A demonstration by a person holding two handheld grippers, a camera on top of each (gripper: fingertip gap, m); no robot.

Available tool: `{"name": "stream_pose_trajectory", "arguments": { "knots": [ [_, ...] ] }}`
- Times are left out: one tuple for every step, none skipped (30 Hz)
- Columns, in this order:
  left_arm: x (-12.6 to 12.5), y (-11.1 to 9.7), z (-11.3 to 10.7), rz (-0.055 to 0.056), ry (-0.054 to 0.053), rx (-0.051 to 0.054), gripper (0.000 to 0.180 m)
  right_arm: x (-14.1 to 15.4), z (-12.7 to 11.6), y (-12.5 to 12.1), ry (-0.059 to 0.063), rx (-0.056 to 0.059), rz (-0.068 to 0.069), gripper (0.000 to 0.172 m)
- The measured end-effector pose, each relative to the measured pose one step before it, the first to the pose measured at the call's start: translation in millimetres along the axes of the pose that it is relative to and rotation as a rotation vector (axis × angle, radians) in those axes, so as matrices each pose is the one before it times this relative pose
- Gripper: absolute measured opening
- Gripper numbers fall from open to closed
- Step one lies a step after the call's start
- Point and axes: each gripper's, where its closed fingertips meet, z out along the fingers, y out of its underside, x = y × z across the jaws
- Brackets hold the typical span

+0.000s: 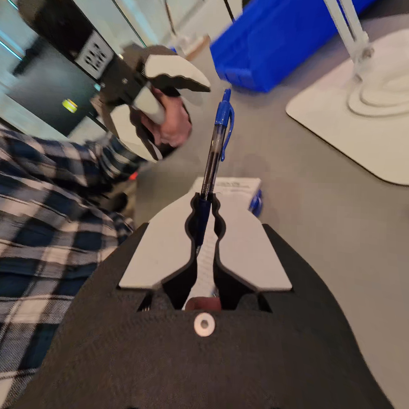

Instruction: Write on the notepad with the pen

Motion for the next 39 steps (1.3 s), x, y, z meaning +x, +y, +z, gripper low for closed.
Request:
{"name": "stream_pose_trajectory", "arguments": {
  "knots": [
    [-2.69,-11.39,3.5,-0.0152,0.003,0.044,0.083,-3.23,2.95,-5.14,-0.0258,0.0362,0.0097,0.011],
    [-2.0,-9.75,3.55,-0.0201,0.0073,0.0422,0.082,-2.54,2.72,-3.76,-0.019,0.0262,0.0027,0.011],
    [-2.96,-5.61,3.95,-0.0331,0.0056,0.0246,0.079,-2.33,1.97,-3.72,-0.0141,0.0255,-0.0083,0.011],
    [-2.14,-2.02,3.97,-0.0417,0.0133,0.0087,0.079,-2.18,1.02,-3.87,-0.0057,0.0239,-0.0219,0.011],
    [-2.16,0.32,3.4,-0.0449,0.0124,0.0033,0.073,-1.78,0.13,-3.48,0.0018,0.0184,-0.0271,0.011],
    [-2.65,2.46,3.34,-0.0512,0.01,-0.0024,0.072,-2.01,-0.44,-3.59,0.0004,0.018,-0.0289,0.011],
    [-1.05,2.24,2.97,-0.0562,0.0247,0.0049,0.071,-1.22,-0.75,-3.39,0.0061,0.0171,-0.0284,0.011],
    [1.8,0.04,2.24,-0.0609,0.0456,0.0215,0.064,-0.32,-0.56,-1.87,0.0069,0.0078,-0.0201,0.011],
    [3.01,-0.48,2.48,-0.0611,0.0522,0.0237,0.059,-2.1,0.24,-1.52,-0.0094,0.0084,-0.0144,0.011],
    [2.88,-0.39,2.84,-0.0558,0.05,0.0179,0.055,-2.16,0.93,-0.09,-0.0093,0.0018,-0.0133,0.011],
    [2.35,-1.01,2.55,-0.044,0.0433,0.0195,0.047,-0.12,1.03,0.16,0.0064,0.0047,-0.0126,0.011],
    [2.76,-1.2,2.28,-0.0292,0.0408,0.0211,0.038,-0.54,1.36,0.72,-0.0013,0.0022,-0.0001,0.011],
    [4.55,-0.4,2.48,-0.0197,0.0454,0.0114,0.033,-0.54,1.7,1.31,-0.002,0.0004,0.0007,0.011],
    [3.79,-1.55,1.69,-0.0119,0.0357,0.014,0.026,-0.28,1.56,1.34,0.0035,0.0013,-0.0065,0.011],
    [0.96,-2.45,1.03,-0.0047,0.0136,0.0202,0.019,-1.05,1.83,2.09,-0.0036,-0.0034,-0.0041,0.011],
    [1.61,0.27,2.12,-0.006,0.0209,-0.0017,0.018,-1.48,1.86,2.18,-0.0085,-0.0064,-0.0021,0.011],
    [2.44,0.93,2.34,-0.0101,0.0262,-0.0066,0.016,0.63,0.97,1.69,0.0062,-0.0045,-0.0063,0.011],
    [2.79,0.24,2.03,-0.0048,0.0235,-0.0018,0.013,1.16,0.48,1.0,0.0077,-0.0017,-0.0038,0.01],
    [0.33,1.45,2.12,-0.0052,0.0075,-0.0143,0.013,0.51,0.7,1.56,-0.0006,-0.0079,0.0061,0.01],
    [-1.12,0.88,1.31,-0.0012,-0.0026,-0.0105,0.013,1.17,0.19,0.53,0.0045,-0.0028,0.0058,0.01],
    [-1.19,-0.77,0.05,0.0096,-0.0051,0.0039,0.013,1.34,-0.61,-0.73,0.0074,0.005,-0.0008,0.01],
    [-0.51,0.12,-0.34,-0.0043,0.0029,-0.0079,0.013,0.39,-0.74,-0.36,0.0002,0.0013,-0.0007,0.01],
    [-0.63,0.31,-0.11,-0.0116,0.0008,-0.013,0.013,-0.38,-1.03,-0.29,-0.007,-0.0026,0.0065,0.011],
    [-1.94,-0.56,0.1,0.0087,-0.0201,-0.0007,0.013,0.43,-1.89,-0.92,-0.0042,-0.0043,0.0098,0.018],
    [-0.57,1.17,0.34,0.0117,-0.009,-0.013,0.014,2.3,-3.04,-1.69,0.0141,-0.0053,-0.003,0.031],
    [0.08,2.35,0.32,-0.0025,0.0014,-0.0257,0.014,2.62,-4.28,-2.34,0.0252,-0.006,-0.024,0.041],
    [-1.65,-0.16,-0.81,0.0098,-0.0161,-0.0089,0.013,1.79,-4.58,-3.9,0.0261,-0.0056,-0.0388,0.049],
    [-1.42,-1.38,-1.58,0.0084,-0.0113,-0.0033,0.013,0.25,-4.51,-5.78,0.0232,-0.0065,-0.0594,0.058],
    [-0.65,-0.51,-1.22,-0.0048,0.0029,-0.0091,0.013,-0.62,-4.14,-7.97,0.0238,-0.0038,-0.0791,0.07],
    [-0.5,0.81,-0.38,-0.0096,0.0079,-0.0172,0.013,-0.49,-3.45,-9.74,0.0291,-0.0058,-0.0992,0.077],
    [0.95,3.53,0.86,-0.0162,0.0218,-0.0343,0.013,0.03,-1.63,-8.42,0.0352,-0.0258,-0.1205,0.085],
    [0.43,3.73,1.65,-0.0205,0.0147,-0.0329,0.014,0.77,0.13,-6.82,0.0337,-0.0389,-0.1172,0.094],
    [-1.74,1.12,1.61,-0.0036,-0.0094,-0.0079,0.014,-0.47,1.77,-5.64,0.0156,-0.0417,-0.1071,0.102],
    [2.49,2.36,2.44,-0.0056,0.0182,-0.0177,0.013,-0.93,2.8,-4.11,0.0024,-0.0419,-0.0948,0.105],
    [2.16,2.58,2.69,-0.004,0.0134,-0.0169,0.013,-1.02,3.59,-3.01,-0.0058,-0.0362,-0.0764,0.109],
    [0.6,1.58,2.15,-0.0028,0.0011,-0.0109,0.014,-1.64,4.31,-0.7,-0.015,-0.0382,-0.0597,0.111],
    [2.36,1.64,1.95,-0.0061,0.0164,-0.0119,0.013,-1.11,4.24,2.04,-0.0154,-0.0436,-0.0451,0.112],
    [1.03,0.46,1.07,-0.0029,0.0051,-0.002,0.013,-1.9,3.59,2.32,-0.0186,-0.0343,-0.0369,0.111],
    [-0.19,-0.18,0.4,-0.0075,-0.0005,0.0033,0.013,-4.28,3.01,1.73,-0.0275,-0.0235,-0.0319,0.107]
  ]
}}
